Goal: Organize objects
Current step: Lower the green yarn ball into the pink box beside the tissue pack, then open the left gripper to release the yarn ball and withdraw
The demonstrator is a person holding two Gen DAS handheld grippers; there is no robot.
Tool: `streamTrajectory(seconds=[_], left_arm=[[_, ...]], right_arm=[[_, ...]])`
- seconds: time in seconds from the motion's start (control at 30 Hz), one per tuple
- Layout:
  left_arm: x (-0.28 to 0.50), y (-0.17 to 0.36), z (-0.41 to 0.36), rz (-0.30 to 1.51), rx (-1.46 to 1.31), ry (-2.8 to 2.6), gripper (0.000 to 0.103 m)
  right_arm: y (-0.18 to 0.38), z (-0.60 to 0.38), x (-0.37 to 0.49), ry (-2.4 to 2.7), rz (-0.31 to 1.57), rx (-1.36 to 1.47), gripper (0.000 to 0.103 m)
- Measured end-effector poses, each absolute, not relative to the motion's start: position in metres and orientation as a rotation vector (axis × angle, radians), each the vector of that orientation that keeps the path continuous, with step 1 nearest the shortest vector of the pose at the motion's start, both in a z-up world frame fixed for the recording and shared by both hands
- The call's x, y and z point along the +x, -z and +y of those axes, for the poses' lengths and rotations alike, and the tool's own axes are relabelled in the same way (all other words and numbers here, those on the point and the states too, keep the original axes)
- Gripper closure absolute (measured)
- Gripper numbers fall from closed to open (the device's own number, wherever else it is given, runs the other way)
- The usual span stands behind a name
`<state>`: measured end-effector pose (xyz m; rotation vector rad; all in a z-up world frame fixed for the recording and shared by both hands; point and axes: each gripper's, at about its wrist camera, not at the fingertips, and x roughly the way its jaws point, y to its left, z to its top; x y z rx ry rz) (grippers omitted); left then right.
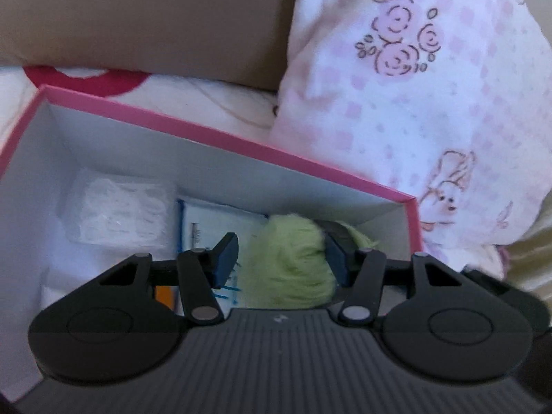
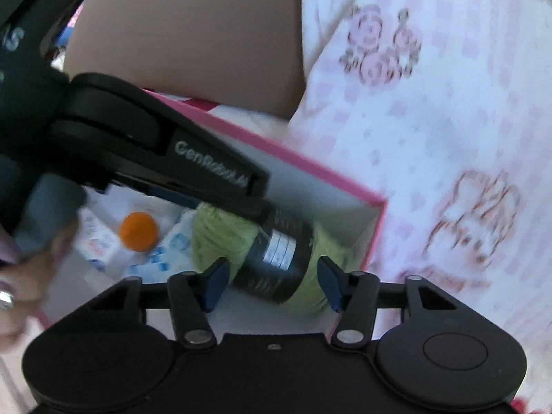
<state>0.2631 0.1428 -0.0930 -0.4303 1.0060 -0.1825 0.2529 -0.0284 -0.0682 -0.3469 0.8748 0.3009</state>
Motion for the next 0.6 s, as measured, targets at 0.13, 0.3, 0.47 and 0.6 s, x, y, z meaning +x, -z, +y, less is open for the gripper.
streamTrajectory(seconds=[0.13,0.3,0.47,0.6], left_arm=[[0.253,0.083,0.138,0.969,-0.359,0.183,0.049],[0.248,0.088,0.132,0.989,-0.335,0.203,0.065],[0.251,0.101,0.124,0.994,-0.365,0.155,0.068],[0.261,0.110,0.121,1.044,-0.421,0.179,0.071]], right_arm=[[0.070,-0.036,0.256,-0.322,0.859,-0.320,0.062],[0.070,-0.035,0.253,-0.339,0.841,-0.346,0.063],[0.067,-0.040,0.237,-0.417,0.796,-0.344,0.063],[0.071,-0.046,0.239,-0.407,0.821,-0.335,0.063]])
